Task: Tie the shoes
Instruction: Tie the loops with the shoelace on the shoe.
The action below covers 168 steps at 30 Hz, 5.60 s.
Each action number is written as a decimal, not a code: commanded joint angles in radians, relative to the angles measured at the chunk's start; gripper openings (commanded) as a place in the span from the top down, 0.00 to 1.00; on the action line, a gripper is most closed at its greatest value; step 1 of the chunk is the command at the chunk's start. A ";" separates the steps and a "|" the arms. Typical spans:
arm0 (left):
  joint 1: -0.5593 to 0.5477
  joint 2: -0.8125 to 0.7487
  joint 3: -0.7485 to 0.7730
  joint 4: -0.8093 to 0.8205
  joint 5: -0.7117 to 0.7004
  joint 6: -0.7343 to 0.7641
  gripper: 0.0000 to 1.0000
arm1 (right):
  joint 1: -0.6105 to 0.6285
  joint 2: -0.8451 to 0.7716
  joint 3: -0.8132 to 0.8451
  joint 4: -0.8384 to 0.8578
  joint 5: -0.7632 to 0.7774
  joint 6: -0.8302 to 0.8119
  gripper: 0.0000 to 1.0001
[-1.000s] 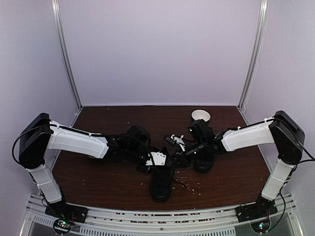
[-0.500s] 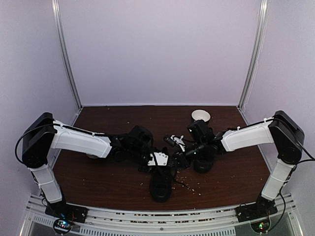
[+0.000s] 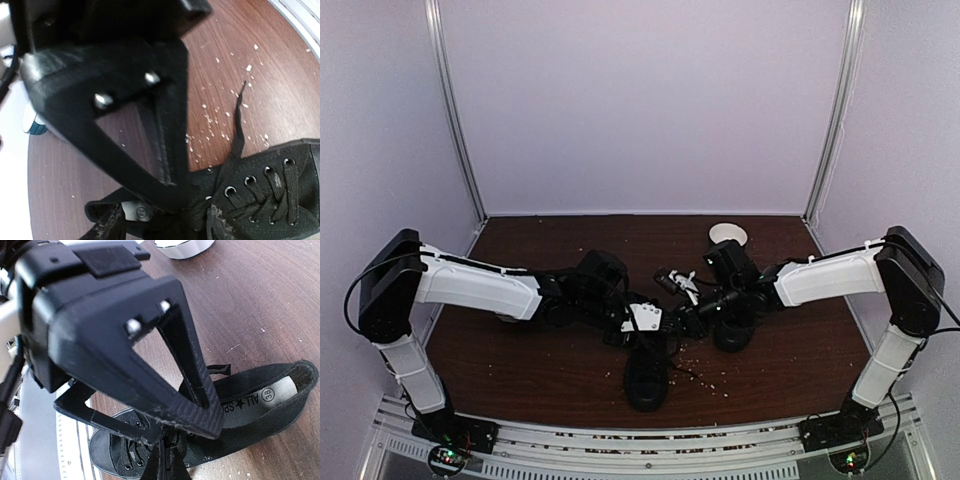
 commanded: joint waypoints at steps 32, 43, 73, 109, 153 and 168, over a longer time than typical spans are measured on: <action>-0.018 0.064 0.061 -0.069 -0.062 0.056 0.52 | -0.006 -0.011 0.013 -0.010 -0.010 -0.004 1.00; -0.003 -0.014 -0.014 0.096 -0.067 -0.042 0.80 | -0.005 -0.014 0.014 -0.033 -0.015 -0.016 1.00; 0.015 -0.009 -0.046 0.178 -0.084 -0.109 1.00 | -0.091 0.087 0.050 0.158 -0.096 0.102 0.86; 0.032 -0.043 -0.155 0.422 -0.061 -0.216 1.00 | -0.031 0.191 0.079 0.189 -0.221 0.071 0.84; 0.050 -0.051 -0.157 0.276 -0.031 -0.220 0.65 | -0.094 0.035 -0.119 0.460 -0.125 0.268 1.00; 0.050 -0.001 -0.128 0.305 -0.043 -0.198 1.00 | -0.139 0.019 -0.104 0.417 -0.118 0.270 0.85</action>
